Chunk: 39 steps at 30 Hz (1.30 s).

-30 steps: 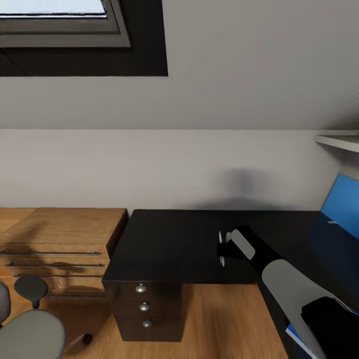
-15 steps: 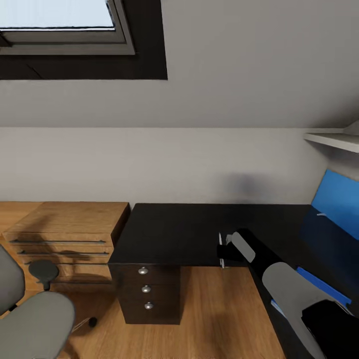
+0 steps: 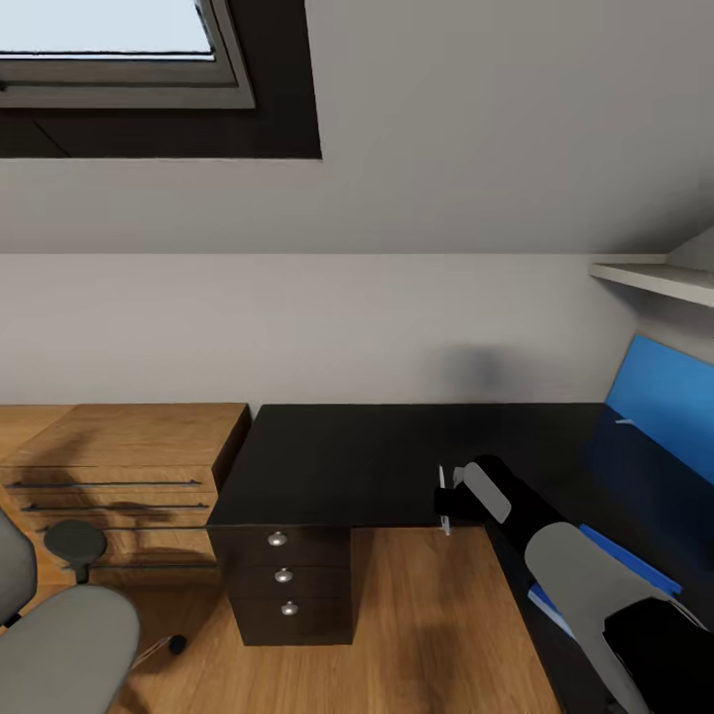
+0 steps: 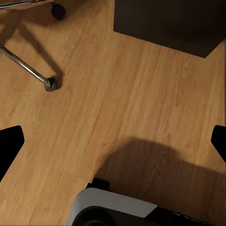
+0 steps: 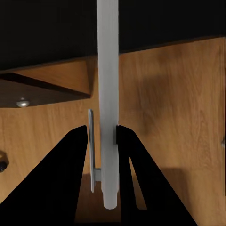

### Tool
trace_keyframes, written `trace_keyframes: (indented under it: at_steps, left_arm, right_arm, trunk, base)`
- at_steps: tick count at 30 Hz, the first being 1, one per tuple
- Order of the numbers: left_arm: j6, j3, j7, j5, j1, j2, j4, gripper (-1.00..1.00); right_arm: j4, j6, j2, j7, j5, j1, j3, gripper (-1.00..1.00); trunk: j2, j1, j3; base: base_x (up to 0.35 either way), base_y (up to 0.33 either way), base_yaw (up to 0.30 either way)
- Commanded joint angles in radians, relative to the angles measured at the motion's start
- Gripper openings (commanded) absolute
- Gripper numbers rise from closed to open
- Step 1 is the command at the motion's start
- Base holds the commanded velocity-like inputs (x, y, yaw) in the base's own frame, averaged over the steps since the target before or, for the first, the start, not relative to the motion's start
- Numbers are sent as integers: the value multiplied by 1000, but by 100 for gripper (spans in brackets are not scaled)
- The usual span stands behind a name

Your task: In the bedroom, organize the workspace by keeping the computer under the desk, ensuring the monitor is on the desk, placing the keyboard on the desk next to the monitor, placing the mouse on the desk next to the keyboard, moving the folder from the swivel chair onto the desk next to the mouse, stacking the notebook on top of the folder with the pen on top of the notebook, and positioning the swivel chair next to the desk.

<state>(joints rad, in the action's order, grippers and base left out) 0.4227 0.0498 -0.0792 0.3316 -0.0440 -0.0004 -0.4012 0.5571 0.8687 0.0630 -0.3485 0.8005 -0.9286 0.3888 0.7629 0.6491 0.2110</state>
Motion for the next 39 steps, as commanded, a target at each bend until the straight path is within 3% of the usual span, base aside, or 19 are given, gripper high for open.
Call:
trace_keyframes:
  at_steps: [1, 18, 30, 39]
  left_arm:
    - [1, 5, -8, 1, -1, 0, -2, 100]
    - [1, 5, -8, 1, -1, 0, -1, 100]
    - [2, 4, -8, 1, -1, 0, -1, 100]
    - [1, 5, -8, 1, -1, 0, -1, 100]
  right_arm:
    - [1, 1, 2, -7, 11, -1, 8, -100]
    - [1, -2, 3, -3, 11, -1, 7, -100]
    - [0, -27, 3, -3, 11, -1, 7, -100]
    - [1, -48, 3, -3, 10, -1, 8, -100]
  trunk:
    - [1, 0, 1]
    - [1, 0, 1]
    - [1, 0, 4]
    - [1, 0, 9]
  base:
    - [0, 0, -216]
    - [0, 4, -252]
    - [0, 214, -258]
    - [0, 46, -199]
